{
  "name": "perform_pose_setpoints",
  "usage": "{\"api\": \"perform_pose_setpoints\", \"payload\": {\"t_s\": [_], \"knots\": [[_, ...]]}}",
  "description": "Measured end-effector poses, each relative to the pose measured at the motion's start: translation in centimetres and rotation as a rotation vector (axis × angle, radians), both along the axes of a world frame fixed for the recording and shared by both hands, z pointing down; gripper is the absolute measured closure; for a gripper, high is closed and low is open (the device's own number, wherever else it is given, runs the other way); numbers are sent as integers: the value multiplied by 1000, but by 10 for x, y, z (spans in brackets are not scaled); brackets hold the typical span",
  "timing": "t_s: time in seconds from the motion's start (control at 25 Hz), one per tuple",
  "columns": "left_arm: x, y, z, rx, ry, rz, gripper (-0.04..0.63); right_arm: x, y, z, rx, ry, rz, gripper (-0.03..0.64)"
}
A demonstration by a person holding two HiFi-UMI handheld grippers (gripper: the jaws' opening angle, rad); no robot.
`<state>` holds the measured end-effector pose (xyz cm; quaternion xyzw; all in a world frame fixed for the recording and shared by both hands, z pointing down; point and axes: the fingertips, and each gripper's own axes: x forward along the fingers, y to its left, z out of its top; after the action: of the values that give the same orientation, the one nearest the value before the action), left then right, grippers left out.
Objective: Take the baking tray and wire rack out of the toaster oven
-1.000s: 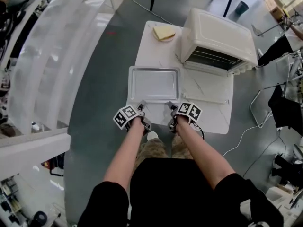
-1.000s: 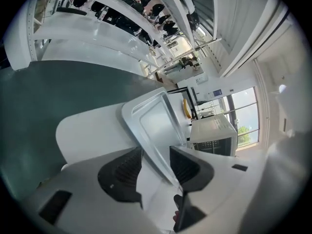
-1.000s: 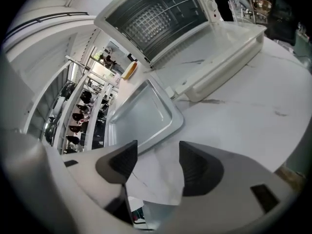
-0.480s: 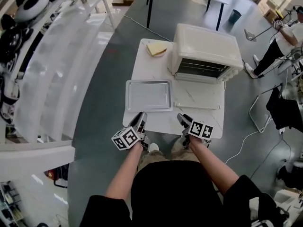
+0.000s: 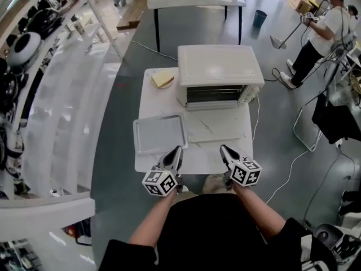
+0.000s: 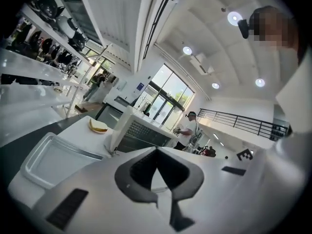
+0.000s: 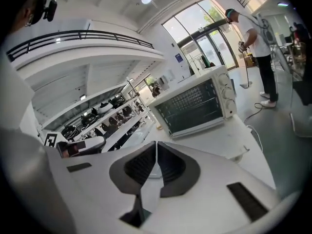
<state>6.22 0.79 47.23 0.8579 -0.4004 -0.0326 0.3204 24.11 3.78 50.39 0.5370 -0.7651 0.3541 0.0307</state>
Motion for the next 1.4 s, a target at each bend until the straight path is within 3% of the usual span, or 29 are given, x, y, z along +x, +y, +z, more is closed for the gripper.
{"api": "perform_pose_setpoints", "payload": {"t_s": [0.32,0.56,0.76,0.84,0.96,1.04,1.12,1.16,1.28,1.4], "knots": [[95,-38,17,-50,-50,42,575,95,-28,0,24,-19,90,584],[136,-75,32,-114,-22,-10,577,148,-57,8,11,-60,125,584],[155,-122,31,-95,201,-97,576,172,-99,18,28,-185,182,584],[160,-143,35,-101,259,-127,575,174,-125,20,54,-221,198,584],[168,-171,53,-147,343,-159,575,173,-161,28,73,-309,238,583],[170,-190,68,-199,458,-207,572,172,-182,40,61,-360,269,573],[175,-210,77,-217,550,-245,570,177,-203,54,44,-403,306,514],[181,-220,82,-217,581,-246,559,181,-211,62,31,-425,322,496],[193,-233,116,-290,653,-271,442,192,-226,93,-16,-522,344,453],[189,-253,136,-313,709,-321,424,201,-245,112,-15,-593,391,443]]}}
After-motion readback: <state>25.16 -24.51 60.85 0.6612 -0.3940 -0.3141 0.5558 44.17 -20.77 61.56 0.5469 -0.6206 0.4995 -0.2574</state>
